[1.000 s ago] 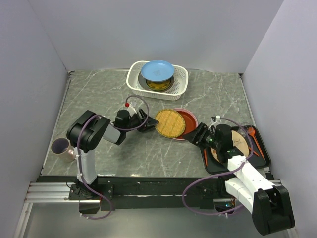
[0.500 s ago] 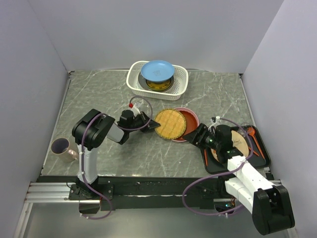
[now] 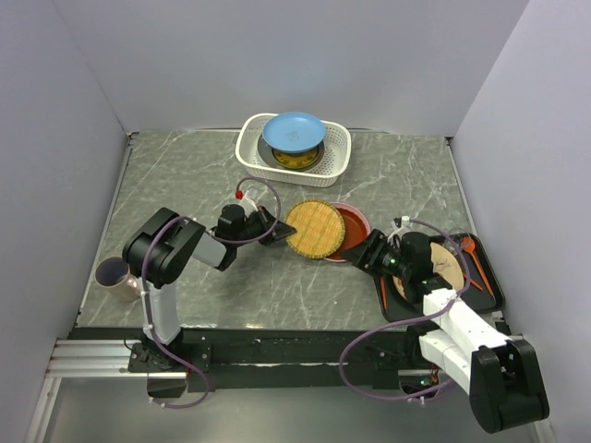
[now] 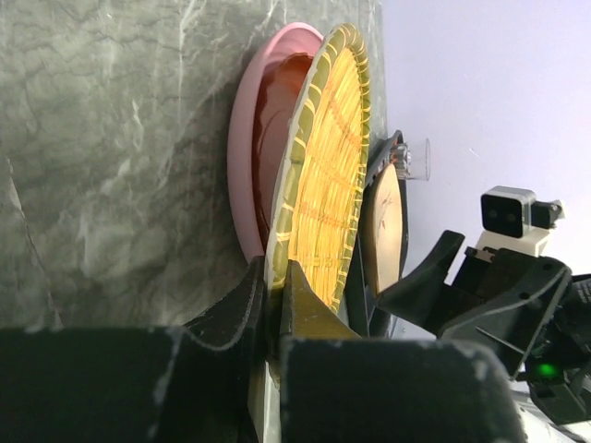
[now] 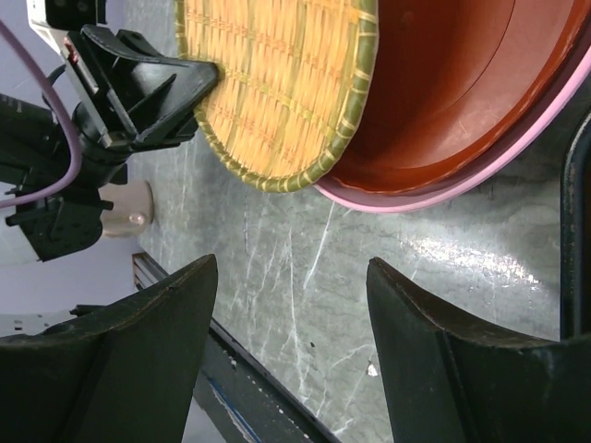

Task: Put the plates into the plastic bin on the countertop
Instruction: Pick up the plate at the center of the board.

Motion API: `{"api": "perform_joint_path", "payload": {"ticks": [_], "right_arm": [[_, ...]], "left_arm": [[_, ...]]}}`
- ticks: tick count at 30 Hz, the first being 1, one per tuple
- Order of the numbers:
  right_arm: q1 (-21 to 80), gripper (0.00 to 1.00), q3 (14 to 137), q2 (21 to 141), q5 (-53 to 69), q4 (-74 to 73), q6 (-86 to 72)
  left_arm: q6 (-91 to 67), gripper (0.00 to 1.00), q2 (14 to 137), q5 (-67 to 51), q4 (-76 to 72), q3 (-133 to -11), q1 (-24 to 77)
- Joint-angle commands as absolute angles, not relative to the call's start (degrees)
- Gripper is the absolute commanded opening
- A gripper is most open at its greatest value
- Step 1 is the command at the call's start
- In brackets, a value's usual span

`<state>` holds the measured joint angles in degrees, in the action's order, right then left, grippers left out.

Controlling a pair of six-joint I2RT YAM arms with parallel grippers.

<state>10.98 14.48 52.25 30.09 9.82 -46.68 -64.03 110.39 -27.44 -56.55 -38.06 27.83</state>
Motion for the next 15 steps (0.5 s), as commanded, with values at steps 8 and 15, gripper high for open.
{"api": "perform_joint_path", "payload": {"ticks": [8, 15], "right_arm": [[10.55, 0.73, 13.80, 47.73, 30.41, 10.63, -46.58], [11.16, 0.73, 13.45, 50.08, 32.78, 16.16, -48.42]], "left_arm": [[-62.67, 0.01, 96.42, -31.11, -59.77, -31.65, 26.02], [-57.49, 0.01, 85.89, -31.55, -50.73, -29.01, 25.66]]}}
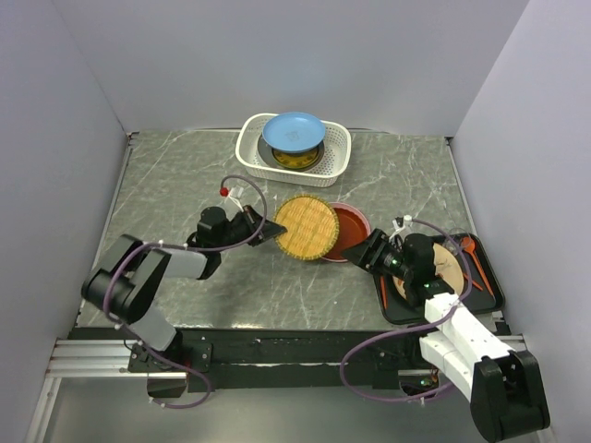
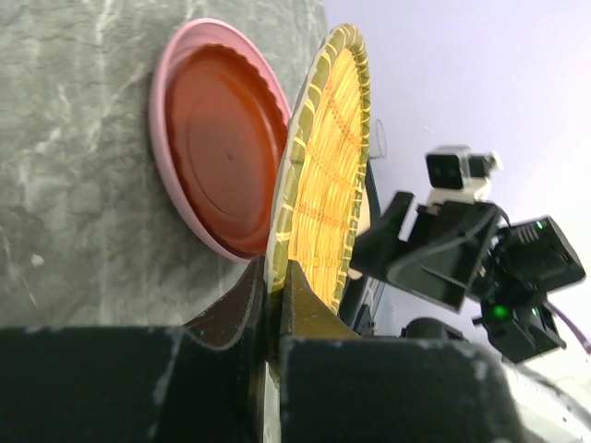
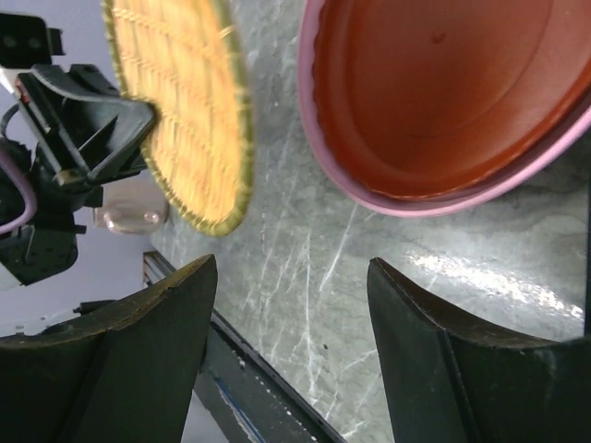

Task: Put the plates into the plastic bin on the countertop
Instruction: Pick up the plate at the center of the board.

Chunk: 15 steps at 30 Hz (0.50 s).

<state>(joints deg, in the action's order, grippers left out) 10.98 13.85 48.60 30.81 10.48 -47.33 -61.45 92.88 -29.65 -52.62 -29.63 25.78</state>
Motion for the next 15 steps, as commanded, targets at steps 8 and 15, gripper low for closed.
{"api": "perform_joint_path", "payload": {"ticks": [8, 15], "right_arm": [[16.69, 0.73, 13.27, 55.19, 32.35, 23.81, -51.50], [20.30, 0.73, 14.24, 55.89, 29.80, 24.87, -52.12]], "left_arm": [[-53.17, 0.01, 79.37, -30.23, -41.48, -27.86, 25.75], [-54.84, 0.01, 81.20, -32.16, -45.08, -26.37, 26.54]]}}
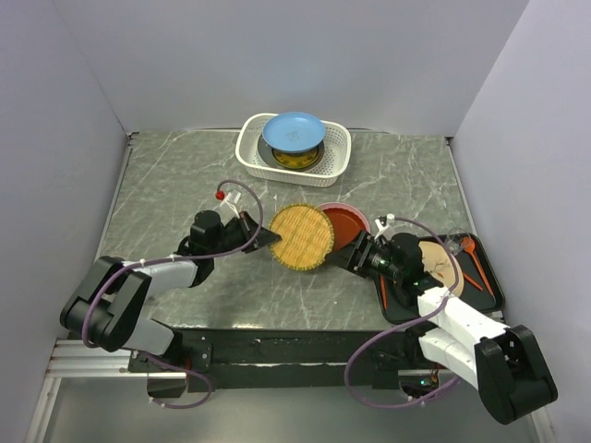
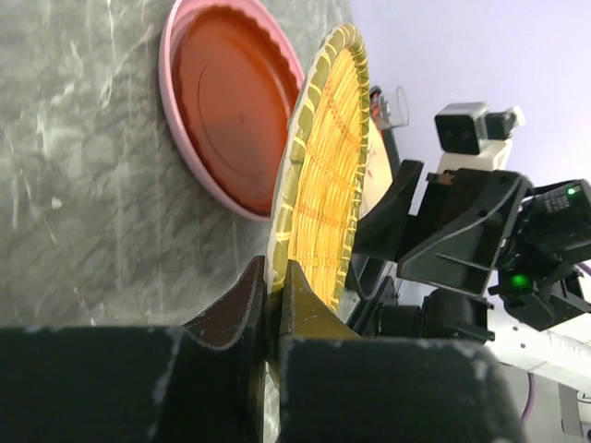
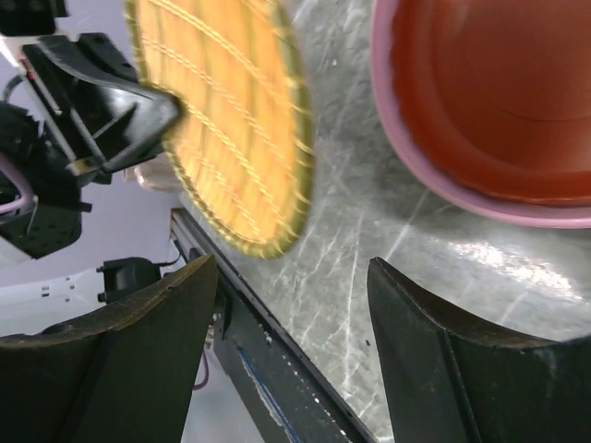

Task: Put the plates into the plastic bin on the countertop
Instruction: Pick up the plate at the center of the board.

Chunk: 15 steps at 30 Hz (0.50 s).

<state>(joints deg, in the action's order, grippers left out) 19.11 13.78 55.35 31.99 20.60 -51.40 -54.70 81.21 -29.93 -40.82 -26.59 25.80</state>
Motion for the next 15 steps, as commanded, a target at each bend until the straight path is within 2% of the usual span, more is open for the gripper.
{"api": "perform_joint_path", "payload": {"ticks": [1, 7, 15], "right_arm": [[20.65, 0.73, 14.24, 56.33, 29.71, 25.31, -52.21], [22.67, 0.73, 15.11, 61.34, 29.01, 28.39, -53.09], [25.66, 0.71, 17.14, 66.97, 28.39, 31.46, -53.96]], "left_arm": [[-55.02, 0.01, 81.47, -32.86, -46.22, -26.19, 26.80], [-58.89, 0.01, 82.00, -35.50, -52.21, -23.47, 27.95], [-56.51, 0.01, 79.19, -34.37, -47.20, -22.33, 28.30]]}}
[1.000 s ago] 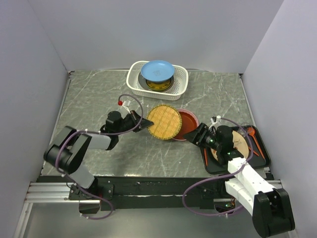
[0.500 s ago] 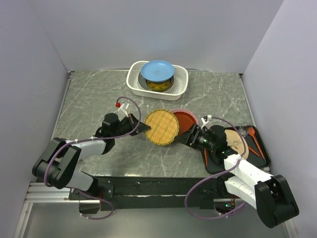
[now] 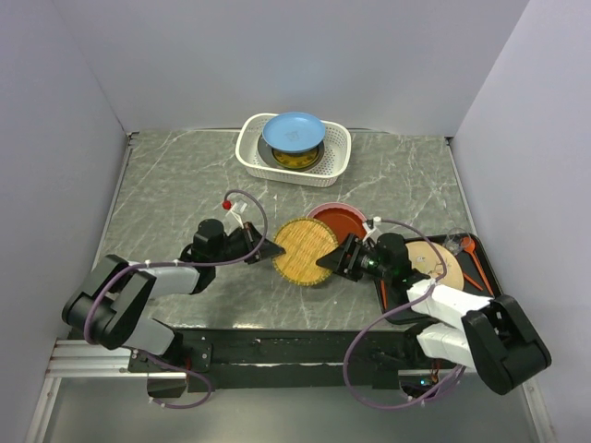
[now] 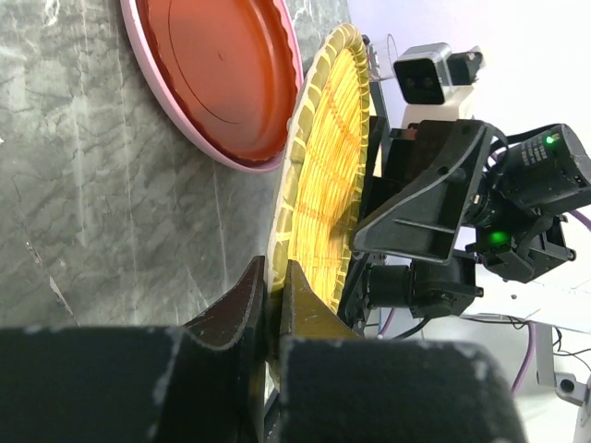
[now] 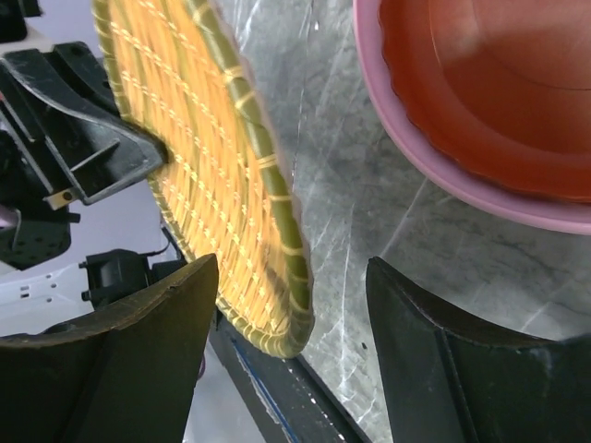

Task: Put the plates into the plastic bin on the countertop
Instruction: Pick up the plate at the center of the board.

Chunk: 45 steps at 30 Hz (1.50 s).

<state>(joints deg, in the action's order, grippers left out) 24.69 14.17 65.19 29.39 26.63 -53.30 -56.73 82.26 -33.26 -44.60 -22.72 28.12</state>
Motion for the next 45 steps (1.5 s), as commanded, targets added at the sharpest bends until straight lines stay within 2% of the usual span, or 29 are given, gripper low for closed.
{"api": "perform_joint_path", "payload": {"ticks": [1, 9, 11, 12, 14, 15, 19, 23, 25, 26, 27, 28, 39, 45], "right_arm": [[25.84, 0.71, 17.49, 67.41, 28.48, 31.64, -53.88], [26.37, 0.67, 18.46, 69.96, 28.04, 32.87, -54.58], [26.46, 0.56, 18.54, 70.66, 28.30, 33.39, -54.58], [26.46, 0.45, 18.46, 70.93, 29.00, 34.01, -54.49], [26.37, 0.10, 17.93, 71.54, 29.27, 35.59, -55.10], [26.45, 0.00, 17.76, 71.54, 29.35, 35.94, -55.19], [26.45, 0.00, 17.05, 71.37, 28.92, 35.68, -55.11], [26.46, 0.00, 16.61, 70.23, 28.39, 34.63, -54.76], [26.37, 0.00, 16.44, 69.61, 28.21, 34.37, -54.67], [26.45, 0.00, 16.35, 69.35, 28.21, 34.10, -54.58], [26.46, 0.00, 16.26, 69.17, 28.04, 33.93, -54.58], [26.46, 0.00, 16.17, 68.82, 28.04, 33.66, -54.41], [26.46, 0.00, 18.19, 69.52, 27.95, 32.52, -53.70], [26.54, 0.00, 20.56, 72.15, 28.39, 32.52, -53.53]], "left_arm": [[-56.34, 0.01, 79.02, -34.02, -46.85, -22.24, 28.30], [-56.07, 0.01, 79.98, -34.10, -47.10, -21.97, 28.30], [-56.25, 0.01, 80.59, -34.28, -47.46, -21.80, 28.30], [-56.25, 0.01, 80.86, -34.28, -47.63, -21.71, 28.30], [-56.34, 0.01, 81.82, -34.54, -48.25, -21.62, 28.30], [-56.34, 0.01, 82.00, -34.63, -48.69, -21.53, 28.30], [-56.69, 0.01, 83.67, -34.98, -50.53, -21.36, 28.30], [-57.04, 0.11, 85.51, -35.33, -51.94, -21.36, 28.30], [-57.30, 0.33, 85.96, -35.42, -52.38, -21.27, 28.30], [-57.30, 0.54, 86.22, -35.25, -52.82, -21.27, 28.30], [-57.39, 0.88, 86.22, -34.98, -52.74, -21.01, 28.30], [-57.13, 0.99, 85.96, -34.72, -52.56, -21.01, 28.30], [-51.60, 0.99, 79.28, -29.19, -39.65, -21.97, 28.30], [-47.73, 0.99, 73.75, -21.19, -27.52, -22.59, 27.86]]}}
